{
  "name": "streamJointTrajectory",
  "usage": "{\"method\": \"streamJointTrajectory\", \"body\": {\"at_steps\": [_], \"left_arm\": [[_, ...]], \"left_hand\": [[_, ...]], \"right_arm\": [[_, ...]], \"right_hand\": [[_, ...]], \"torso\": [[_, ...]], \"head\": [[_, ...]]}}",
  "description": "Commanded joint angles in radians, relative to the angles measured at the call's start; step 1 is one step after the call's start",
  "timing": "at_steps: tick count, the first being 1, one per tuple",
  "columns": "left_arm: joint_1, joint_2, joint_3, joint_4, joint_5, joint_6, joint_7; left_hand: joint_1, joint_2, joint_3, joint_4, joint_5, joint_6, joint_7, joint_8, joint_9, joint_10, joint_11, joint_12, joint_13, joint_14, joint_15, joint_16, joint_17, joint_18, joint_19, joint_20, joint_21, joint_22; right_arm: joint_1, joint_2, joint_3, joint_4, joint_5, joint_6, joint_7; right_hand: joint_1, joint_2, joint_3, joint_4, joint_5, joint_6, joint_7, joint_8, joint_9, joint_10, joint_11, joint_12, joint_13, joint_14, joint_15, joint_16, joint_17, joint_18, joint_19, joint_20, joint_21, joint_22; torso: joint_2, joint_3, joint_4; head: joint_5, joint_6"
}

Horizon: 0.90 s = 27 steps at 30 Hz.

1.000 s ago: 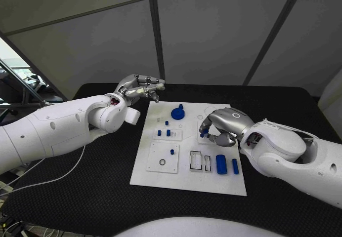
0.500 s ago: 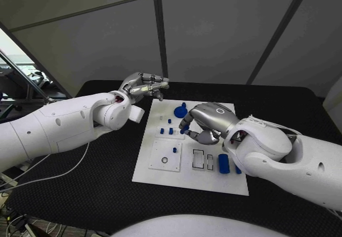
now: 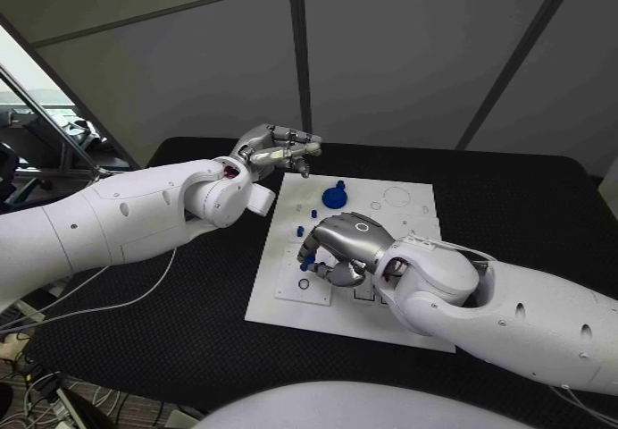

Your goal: Assemble the parts on the task board

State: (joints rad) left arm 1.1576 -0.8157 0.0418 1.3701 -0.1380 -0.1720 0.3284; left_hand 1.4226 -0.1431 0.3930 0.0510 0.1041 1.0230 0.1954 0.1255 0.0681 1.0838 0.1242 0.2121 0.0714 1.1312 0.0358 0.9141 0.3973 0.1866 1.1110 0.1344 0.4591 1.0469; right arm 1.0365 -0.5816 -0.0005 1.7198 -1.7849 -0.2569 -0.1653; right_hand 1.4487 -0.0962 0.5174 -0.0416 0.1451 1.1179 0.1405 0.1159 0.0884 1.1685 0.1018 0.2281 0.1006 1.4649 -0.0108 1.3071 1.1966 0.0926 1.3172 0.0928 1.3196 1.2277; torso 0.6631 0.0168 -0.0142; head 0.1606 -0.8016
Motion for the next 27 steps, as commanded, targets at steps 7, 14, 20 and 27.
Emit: {"method": "streamJointTrajectory", "body": {"at_steps": [7,14,20,27], "left_arm": [[0.002,0.004,0.001,-0.002,0.004,0.007,-0.001],[0.002,0.006,0.001,-0.003,0.004,0.008,-0.002],[0.002,0.008,0.001,-0.004,0.004,0.009,-0.003],[0.002,0.008,0.001,-0.005,0.004,0.008,-0.003]], "left_hand": [[0.003,0.007,-0.004,-0.006,0.0,-0.012,0.001,0.001,-0.002,-0.012,0.0,0.006,-0.001,-0.006,0.004,-0.003,-0.002,-0.005,-0.003,0.001,-0.007,-0.002],[0.003,0.007,-0.005,-0.006,0.0,-0.014,0.002,0.001,-0.002,-0.015,0.001,0.006,-0.002,-0.006,0.004,-0.003,-0.002,-0.005,-0.003,0.001,-0.008,-0.002],[0.003,0.007,-0.005,-0.006,0.0,-0.014,0.002,0.001,-0.002,-0.015,0.001,0.006,-0.002,-0.006,0.005,-0.003,-0.003,-0.005,-0.003,0.001,-0.008,-0.002],[0.002,0.008,-0.006,-0.006,0.0,-0.016,0.002,0.001,-0.002,-0.018,0.001,0.006,-0.002,-0.007,0.005,-0.003,-0.003,-0.005,-0.003,0.001,-0.008,-0.003]], "right_arm": [[-0.007,0.02,-0.008,-0.032,0.03,0.026,0.067],[-0.01,0.025,-0.013,-0.046,0.035,0.051,0.078],[-0.011,0.026,-0.022,-0.048,0.036,0.07,0.082],[-0.012,0.026,-0.025,-0.055,0.037,0.083,0.079]], "right_hand": [[0.001,0.002,0.002,-0.008,0.01,-0.001,0.007,-0.007,-0.002,0.038,-0.032,-0.001,0.003,0.044,-0.002,0.008,0.001,-0.008,0.003,0.0,0.006,0.001],[0.001,0.002,0.004,-0.01,0.015,-0.002,0.007,-0.008,-0.002,0.037,-0.031,-0.004,0.004,0.044,-0.001,0.009,0.001,-0.008,0.003,0.001,0.006,0.002],[0.001,0.001,0.003,-0.011,0.016,-0.002,0.008,-0.008,-0.002,0.037,-0.031,-0.005,0.004,0.044,-0.001,0.009,0.001,-0.008,0.003,0.001,0.007,0.003],[0.0,0.001,0.003,-0.011,0.017,-0.002,0.008,-0.008,-0.002,0.037,-0.031,-0.005,0.004,0.044,-0.001,0.01,0.003,-0.008,0.003,0.001,0.007,0.003]], "torso": [[-0.001,0.0004,-0.0005],[-0.001,0.0006,-0.0021],[-0.001,0.0007,-0.0013],[-0.001,0.0002,-0.0015]], "head": [[0.015,-0.008],[0.02,-0.011],[0.022,-0.014],[0.025,-0.017]]}}
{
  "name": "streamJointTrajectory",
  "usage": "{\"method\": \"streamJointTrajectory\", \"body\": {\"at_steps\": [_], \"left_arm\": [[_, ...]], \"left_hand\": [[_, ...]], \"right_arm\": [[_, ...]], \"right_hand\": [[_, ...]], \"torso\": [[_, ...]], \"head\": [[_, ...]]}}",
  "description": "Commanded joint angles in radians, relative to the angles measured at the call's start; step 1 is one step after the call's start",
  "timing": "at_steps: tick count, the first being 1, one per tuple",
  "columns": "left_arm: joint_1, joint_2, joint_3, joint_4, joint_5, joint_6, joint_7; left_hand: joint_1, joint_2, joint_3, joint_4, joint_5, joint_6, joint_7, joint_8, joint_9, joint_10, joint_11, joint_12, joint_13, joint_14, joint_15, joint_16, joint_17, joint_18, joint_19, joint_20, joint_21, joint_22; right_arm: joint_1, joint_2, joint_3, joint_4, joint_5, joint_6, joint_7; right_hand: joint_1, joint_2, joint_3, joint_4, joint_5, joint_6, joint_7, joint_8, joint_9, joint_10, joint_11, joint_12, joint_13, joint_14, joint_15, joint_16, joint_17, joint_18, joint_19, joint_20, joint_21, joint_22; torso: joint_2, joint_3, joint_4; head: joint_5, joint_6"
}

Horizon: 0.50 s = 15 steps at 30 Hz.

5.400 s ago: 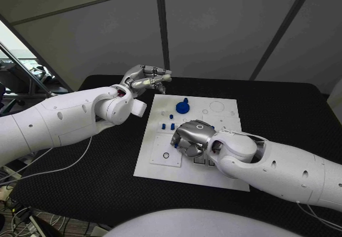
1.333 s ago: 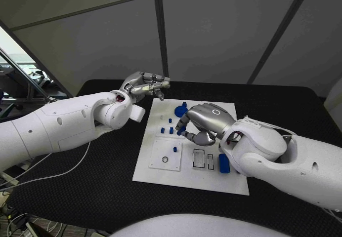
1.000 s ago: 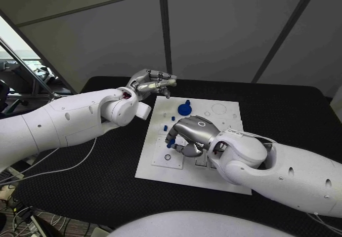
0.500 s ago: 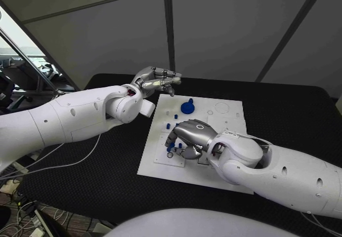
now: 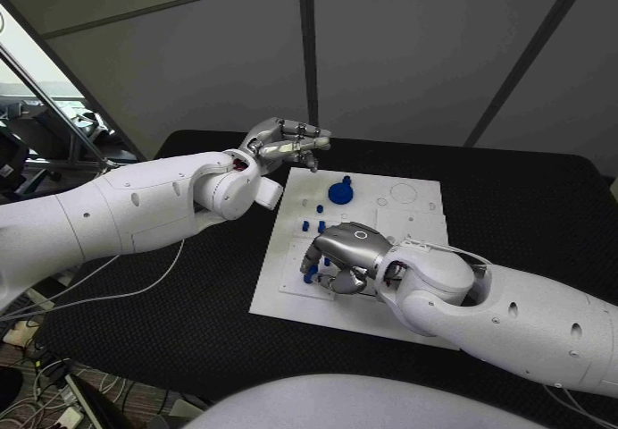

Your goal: Assemble the parts on the task board

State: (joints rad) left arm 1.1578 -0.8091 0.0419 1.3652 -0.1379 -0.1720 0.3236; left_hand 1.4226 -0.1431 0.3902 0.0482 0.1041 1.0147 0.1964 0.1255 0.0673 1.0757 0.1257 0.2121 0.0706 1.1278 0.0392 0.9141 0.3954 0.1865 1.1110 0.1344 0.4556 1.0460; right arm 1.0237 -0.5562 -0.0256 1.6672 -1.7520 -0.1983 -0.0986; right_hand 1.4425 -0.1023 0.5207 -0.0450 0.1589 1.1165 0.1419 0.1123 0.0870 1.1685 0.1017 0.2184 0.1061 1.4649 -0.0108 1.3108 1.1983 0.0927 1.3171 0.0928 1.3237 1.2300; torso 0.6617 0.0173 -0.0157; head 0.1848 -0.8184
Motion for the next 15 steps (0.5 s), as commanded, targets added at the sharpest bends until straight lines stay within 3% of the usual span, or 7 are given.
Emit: {"method": "streamJointTrajectory", "body": {"at_steps": [1,15], "left_arm": [[0.002,0.001,0.001,0.0,0.004,0.009,0.002],[0.002,0.0,0.001,-0.001,0.004,0.009,0.0]], "left_hand": [[0.002,0.008,-0.003,-0.004,0.0,-0.007,0.001,0.001,-0.001,-0.009,0.0,0.006,-0.001,-0.003,0.002,-0.003,-0.001,-0.005,-0.003,0.001,-0.005,-0.002],[0.002,0.008,-0.003,-0.004,0.0,-0.008,0.002,0.001,-0.001,-0.011,0.0,0.006,-0.001,-0.003,0.002,-0.003,-0.001,-0.005,-0.003,0.002,-0.005,-0.002]], "right_arm": [[0.001,0.001,0.0,-0.003,0.004,0.026,0.011],[-0.002,0.013,-0.002,-0.021,-0.047,0.015,-0.031]], "right_hand": [[0.006,0.007,0.0,-0.008,0.003,-0.001,0.007,-0.005,-0.001,0.037,-0.031,0.005,-0.001,0.044,-0.001,0.006,0.001,-0.008,0.003,0.001,0.003,0.001],[0.005,0.008,0.0,-0.008,0.005,-0.001,0.007,-0.005,-0.001,0.037,-0.03,0.003,-0.001,0.045,0.0,0.007,0.001,-0.009,0.003,0.002,0.004,0.002]], "torso": [[0.0,0.0,-0.0002],[0.001,0.0002,-0.0002]], "head": [[0.001,-0.001],[0.0,-0.001]]}}
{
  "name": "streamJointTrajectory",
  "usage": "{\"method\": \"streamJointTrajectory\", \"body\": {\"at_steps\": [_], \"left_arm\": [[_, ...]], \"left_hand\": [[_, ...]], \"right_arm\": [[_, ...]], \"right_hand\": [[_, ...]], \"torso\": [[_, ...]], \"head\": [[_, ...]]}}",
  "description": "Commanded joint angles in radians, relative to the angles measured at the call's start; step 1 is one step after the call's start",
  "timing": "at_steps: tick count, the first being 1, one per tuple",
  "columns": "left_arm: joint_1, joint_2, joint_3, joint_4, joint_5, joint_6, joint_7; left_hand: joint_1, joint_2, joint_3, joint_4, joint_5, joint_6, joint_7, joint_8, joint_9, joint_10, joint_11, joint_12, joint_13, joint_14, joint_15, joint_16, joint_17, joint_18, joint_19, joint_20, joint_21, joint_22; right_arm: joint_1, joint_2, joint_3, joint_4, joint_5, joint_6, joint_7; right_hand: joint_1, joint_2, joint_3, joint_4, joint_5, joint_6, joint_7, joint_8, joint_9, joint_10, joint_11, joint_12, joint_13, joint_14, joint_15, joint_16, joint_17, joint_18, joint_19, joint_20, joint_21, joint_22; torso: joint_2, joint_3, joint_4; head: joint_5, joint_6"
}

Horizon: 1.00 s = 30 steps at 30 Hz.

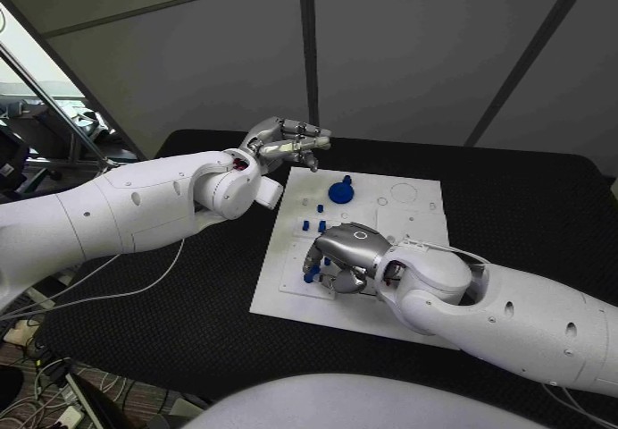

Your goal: Assemble the parts on the task board

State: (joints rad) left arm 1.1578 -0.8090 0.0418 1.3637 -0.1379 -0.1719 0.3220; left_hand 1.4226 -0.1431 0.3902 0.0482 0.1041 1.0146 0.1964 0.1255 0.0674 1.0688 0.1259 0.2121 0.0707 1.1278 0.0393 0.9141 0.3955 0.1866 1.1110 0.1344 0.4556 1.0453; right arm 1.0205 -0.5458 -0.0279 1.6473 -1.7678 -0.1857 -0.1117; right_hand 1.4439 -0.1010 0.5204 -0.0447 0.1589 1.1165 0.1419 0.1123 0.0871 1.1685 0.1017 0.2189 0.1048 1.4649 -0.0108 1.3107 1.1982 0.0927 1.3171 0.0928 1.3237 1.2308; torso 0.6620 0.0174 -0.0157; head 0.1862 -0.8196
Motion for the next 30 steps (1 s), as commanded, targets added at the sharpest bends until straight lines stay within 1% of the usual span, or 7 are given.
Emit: {"method": "streamJointTrajectory", "body": {"at_steps": [1,9,13,16,19,23,30], "left_arm": [[0.002,0.0,0.001,0.0,0.004,0.009,0.001],[0.002,0.002,0.001,-0.002,0.004,0.011,0.001],[0.002,0.004,0.001,-0.002,0.004,0.013,0.0],[0.002,0.004,0.001,-0.003,0.004,0.013,-0.001],[0.002,0.003,0.001,-0.003,0.004,0.014,-0.003],[0.002,0.002,0.001,-0.003,0.004,0.019,-0.01],[0.002,0.001,0.001,-0.003,0.004,0.021,-0.016]], "left_hand": [[0.002,0.008,-0.003,-0.004,0.0,-0.008,0.002,0.001,-0.001,-0.004,0.0,0.006,-0.001,-0.003,0.002,-0.003,-0.002,-0.005,-0.003,0.002,-0.005,-0.001],[0.002,0.008,-0.003,-0.004,0.0,-0.008,0.002,0.001,-0.001,-0.004,0.0,0.006,-0.001,-0.003,0.002,-0.003,-0.002,-0.005,-0.003,0.002,-0.005,-0.001],[0.002,0.008,-0.003,-0.004,0.0,-0.008,0.002,0.001,-0.001,-0.004,0.0,0.006,-0.001,-0.003,0.002,-0.003,-0.002,-0.005,-0.003,0.002,-0.005,-0.001],[0.002,0.008,-0.003,-0.004,0.0,-0.008,0.002,0.001,-0.001,-0.004,0.0,0.006,-0.001,-0.003,0.002,-0.003,-0.002,-0.005,-0.003,0.002,-0.005,-0.001],[0.002,0.008,-0.003,-0.004,0.0,-0.008,0.002,0.001,-0.001,-0.004,0.0,0.006,-0.001,-0.003,0.002,-0.003,-0.002,-0.005,-0.003,0.002,-0.005,-0.001],[0.002,0.009,-0.005,-0.003,0.0,-0.01,0.002,0.001,-0.001,-0.007,0.001,0.007,-0.001,-0.004,0.003,-0.003,-0.002,-0.005,-0.003,0.002,-0.006,-0.002],[0.002,0.009,-0.005,-0.003,0.0,-0.01,0.002,0.001,-0.001,-0.007,0.001,0.007,-0.001,-0.004,0.003,-0.003,-0.002,-0.005,-0.003,0.002,-0.006,-0.002]], "right_arm": [[0.001,0.004,0.0,-0.001,-0.033,0.003,-0.019],[-0.001,0.025,-0.001,-0.005,-0.039,0.032,-0.018],[-0.001,0.032,-0.007,-0.006,-0.042,0.042,-0.021],[-0.001,0.033,-0.01,-0.007,-0.044,0.039,-0.022],[-0.001,0.033,-0.011,-0.009,-0.044,0.031,-0.022],[-0.001,0.033,-0.012,-0.01,-0.044,0.01,-0.02],[-0.001,0.03,-0.013,-0.005,-0.041,-0.057,-0.006]], "right_hand": [[0.004,0.006,0.0,-0.008,0.005,-0.001,0.007,-0.005,-0.001,0.037,-0.03,0.003,0.0,0.045,0.0,0.007,0.001,-0.009,0.003,0.002,0.004,0.001],[0.0,0.004,-0.001,-0.009,0.007,-0.002,0.008,-0.007,-0.002,0.036,-0.029,0.0,0.001,0.044,0.0,0.007,0.001,-0.008,0.001,0.002,0.003,0.0],[-0.008,0.002,-0.005,-0.009,0.008,-0.008,0.01,-0.012,-0.004,0.03,-0.028,-0.008,0.001,0.044,0.003,0.007,0.0,-0.008,-0.001,0.004,0.003,-0.001],[-0.028,-0.005,-0.01,-0.003,0.022,-0.033,0.02,-0.028,-0.011,-0.005,-0.016,-0.035,-0.008,0.042,0.011,0.006,-0.003,-0.006,-0.01,0.01,-0.004,-0.01],[-0.054,-0.02,-0.018,0.007,0.037,-0.054,0.034,-0.042,-0.015,-0.057,0.002,-0.07,-0.024,0.04,0.026,0.004,-0.009,-0.002,-0.028,0.022,-0.02,-0.03],[-0.079,-0.04,-0.035,0.014,0.039,-0.083,0.038,-0.05,-0.02,-0.127,0.017,-0.105,-0.042,0.033,0.039,-0.01,-0.031,0.01,-0.066,0.036,-0.058,-0.079],[-0.082,-0.049,-0.068,0.009,0.039,-0.129,0.037,-0.049,-0.02,-0.201,0.024,-0.114,-0.041,0.015,0.046,-0.04,-0.075,0.025,-0.111,0.046,-0.111,-0.141]], "torso": [[0.0,-0.0001,-0.0003],[0.0,0.0003,-0.0001],[-0.001,-0.0007,0.0009],[-0.001,-0.0007,0.0002],[-0.001,-0.0007,-0.0006],[0.0,-0.0007,-0.0002],[0.0,0.0,0.0004]], "head": [[-0.001,0.0],[-0.002,0.002],[-0.003,0.002],[-0.003,0.002],[-0.002,0.002],[-0.003,0.003],[-0.006,0.006]]}}
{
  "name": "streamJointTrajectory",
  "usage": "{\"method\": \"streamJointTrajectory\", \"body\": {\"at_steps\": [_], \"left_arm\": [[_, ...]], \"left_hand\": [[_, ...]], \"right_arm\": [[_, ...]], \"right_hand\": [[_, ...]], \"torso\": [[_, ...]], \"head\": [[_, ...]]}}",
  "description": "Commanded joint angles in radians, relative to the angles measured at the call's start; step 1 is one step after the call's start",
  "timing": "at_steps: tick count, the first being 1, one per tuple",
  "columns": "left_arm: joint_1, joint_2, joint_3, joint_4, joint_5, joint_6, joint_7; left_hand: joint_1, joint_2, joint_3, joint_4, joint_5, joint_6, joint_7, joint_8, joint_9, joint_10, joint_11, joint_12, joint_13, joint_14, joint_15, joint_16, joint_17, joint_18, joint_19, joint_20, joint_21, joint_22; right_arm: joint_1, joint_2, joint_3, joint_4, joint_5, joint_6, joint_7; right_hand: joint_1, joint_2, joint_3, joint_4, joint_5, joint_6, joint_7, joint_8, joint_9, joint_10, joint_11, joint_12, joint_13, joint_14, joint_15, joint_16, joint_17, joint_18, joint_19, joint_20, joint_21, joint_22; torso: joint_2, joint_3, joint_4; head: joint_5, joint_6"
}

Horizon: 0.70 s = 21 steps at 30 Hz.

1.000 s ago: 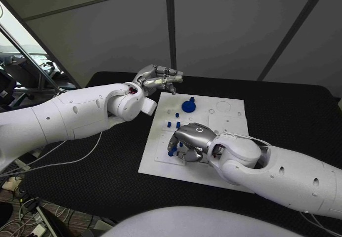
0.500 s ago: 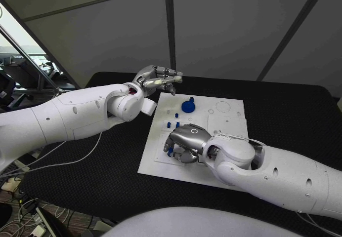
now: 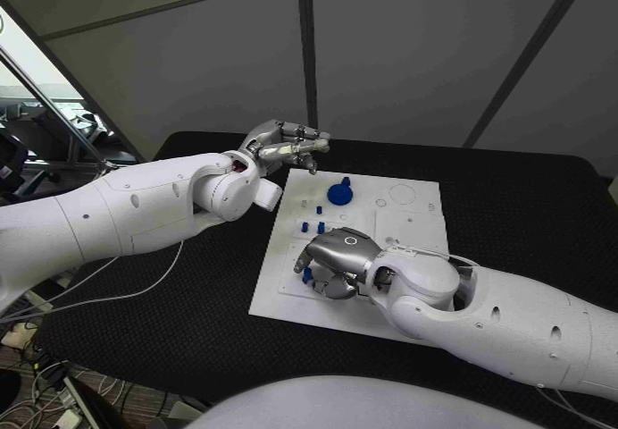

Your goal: Assemble the parts on the task board

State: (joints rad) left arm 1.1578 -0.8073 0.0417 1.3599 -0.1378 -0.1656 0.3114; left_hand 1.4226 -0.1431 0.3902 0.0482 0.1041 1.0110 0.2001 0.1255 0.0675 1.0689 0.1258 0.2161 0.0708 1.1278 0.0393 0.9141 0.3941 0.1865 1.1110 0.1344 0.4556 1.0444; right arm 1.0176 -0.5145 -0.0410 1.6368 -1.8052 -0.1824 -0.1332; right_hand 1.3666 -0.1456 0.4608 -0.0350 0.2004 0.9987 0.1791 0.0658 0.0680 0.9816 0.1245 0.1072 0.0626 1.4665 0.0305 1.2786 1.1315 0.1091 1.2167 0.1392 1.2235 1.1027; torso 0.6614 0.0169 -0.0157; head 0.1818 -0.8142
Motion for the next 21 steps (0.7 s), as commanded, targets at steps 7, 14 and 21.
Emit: {"method": "streamJointTrajectory", "body": {"at_steps": [7,14,21], "left_arm": [[0.002,-0.002,0.0,0.0,0.004,0.014,-0.009],[0.002,-0.006,-0.001,-0.001,0.004,0.014,-0.01],[0.001,-0.016,-0.004,0.005,0.004,-0.005,0.015]], "left_hand": [[0.001,0.01,-0.005,-0.003,0.0,-0.007,-0.001,0.001,-0.001,-0.008,0.001,0.003,-0.001,-0.004,0.003,-0.003,-0.001,-0.005,-0.003,0.002,-0.006,-0.001],[0.001,0.01,-0.005,-0.003,0.0,-0.007,-0.001,0.001,-0.001,-0.008,0.001,0.003,-0.001,-0.004,0.003,-0.003,-0.001,-0.005,-0.003,0.002,-0.006,-0.001],[0.004,0.013,-0.005,-0.005,0.001,-0.006,-0.002,0.004,0.0,-0.007,0.0,0.008,0.0,-0.004,0.002,-0.003,-0.002,-0.005,-0.002,0.003,-0.007,-0.002]], "right_arm": [[-0.001,-0.032,0.0,0.031,0.013,-0.204,0.042],[-0.001,-0.15,0.014,0.112,0.112,-0.287,0.055],[0.014,-0.323,0.059,0.171,0.38,-0.276,-0.018]], "right_hand": [[-0.007,-0.009,-0.054,-0.003,0.005,-0.052,-0.008,-0.002,-0.001,-0.06,0.002,0.021,0.005,-0.002,0.006,-0.034,-0.048,0.019,-0.042,0.002,-0.054,-0.062],[-0.022,-0.004,-0.107,0.017,0.021,-0.046,-0.005,0.007,0.004,-0.04,-0.004,0.075,0.011,-0.016,0.002,-0.073,-0.102,0.028,-0.067,0.0,-0.097,-0.109],[-0.073,0.008,-0.149,0.072,0.04,0.047,-0.036,0.051,0.021,0.262,-0.066,0.241,0.078,0.04,-0.043,0.044,0.055,-0.013,0.083,-0.032,0.049,0.072]], "torso": [[0.0,0.0011,-0.0008],[-0.002,-0.0001,-0.0026],[-0.007,-0.0049,-0.0097]], "head": [[-0.004,0.004],[-0.022,0.017],[-0.096,0.061]]}}
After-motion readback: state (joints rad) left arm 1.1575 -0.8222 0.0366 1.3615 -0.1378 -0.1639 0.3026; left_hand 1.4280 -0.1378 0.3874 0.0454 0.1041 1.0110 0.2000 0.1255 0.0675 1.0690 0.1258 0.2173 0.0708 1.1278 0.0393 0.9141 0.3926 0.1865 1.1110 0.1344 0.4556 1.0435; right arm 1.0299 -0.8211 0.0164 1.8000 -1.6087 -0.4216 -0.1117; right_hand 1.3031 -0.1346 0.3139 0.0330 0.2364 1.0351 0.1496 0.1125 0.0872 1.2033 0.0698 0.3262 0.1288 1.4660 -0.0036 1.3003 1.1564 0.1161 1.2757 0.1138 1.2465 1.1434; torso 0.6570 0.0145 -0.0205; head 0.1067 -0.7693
